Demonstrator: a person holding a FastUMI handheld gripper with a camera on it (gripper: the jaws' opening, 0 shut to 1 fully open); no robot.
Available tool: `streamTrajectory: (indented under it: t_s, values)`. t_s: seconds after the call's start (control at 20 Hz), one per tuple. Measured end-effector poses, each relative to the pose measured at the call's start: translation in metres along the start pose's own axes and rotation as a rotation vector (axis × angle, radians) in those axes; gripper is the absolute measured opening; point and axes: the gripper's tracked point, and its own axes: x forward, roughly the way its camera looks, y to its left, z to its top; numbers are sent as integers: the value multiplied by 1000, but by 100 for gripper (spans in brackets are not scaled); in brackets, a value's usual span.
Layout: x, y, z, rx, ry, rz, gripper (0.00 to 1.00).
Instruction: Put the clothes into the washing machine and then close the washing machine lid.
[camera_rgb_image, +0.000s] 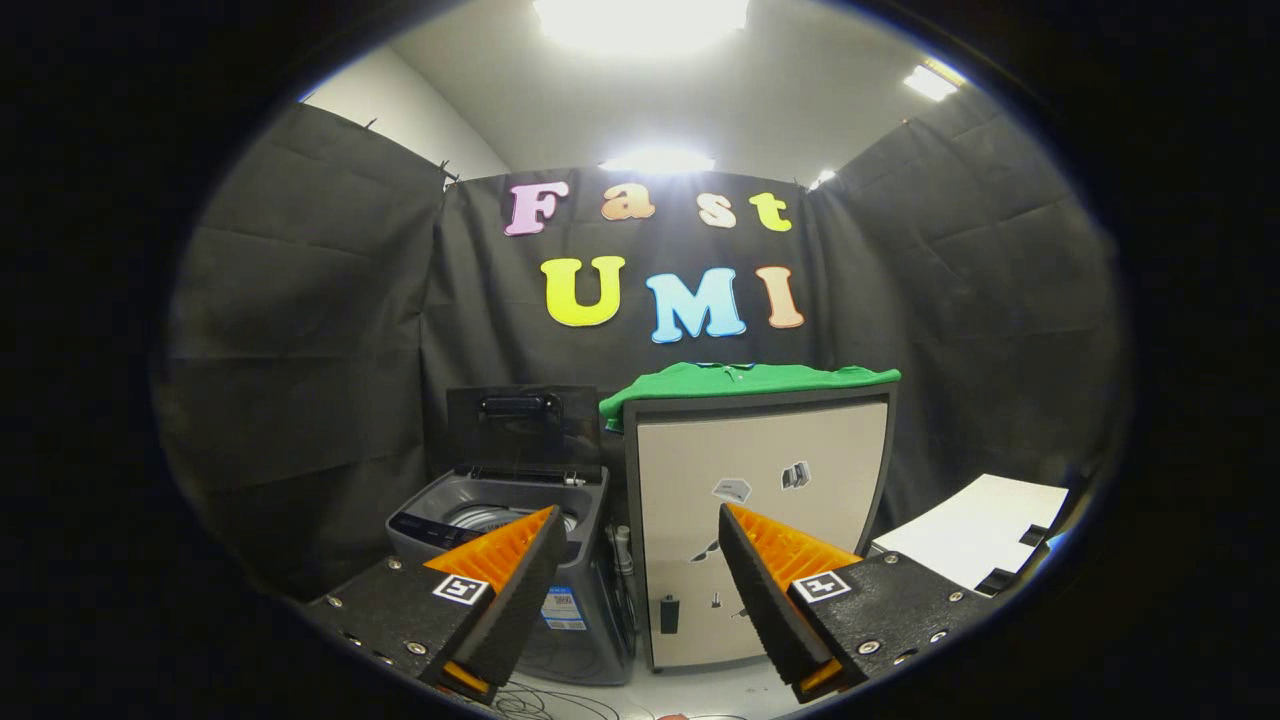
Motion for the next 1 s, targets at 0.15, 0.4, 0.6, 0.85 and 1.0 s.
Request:
streamTrajectory:
  t_s: [0.15,0.4,0.6,0.85,1.0]
  values:
    - [1,-2,1,0,3,-2,94]
    - [3,-3,8,-6,9,4,94]
    - [9,-9,21,11,13,-1,94]
    - [24,-21,55,-13,-9,-3,94]
    - [37,-27,72,-12,-10,9,94]
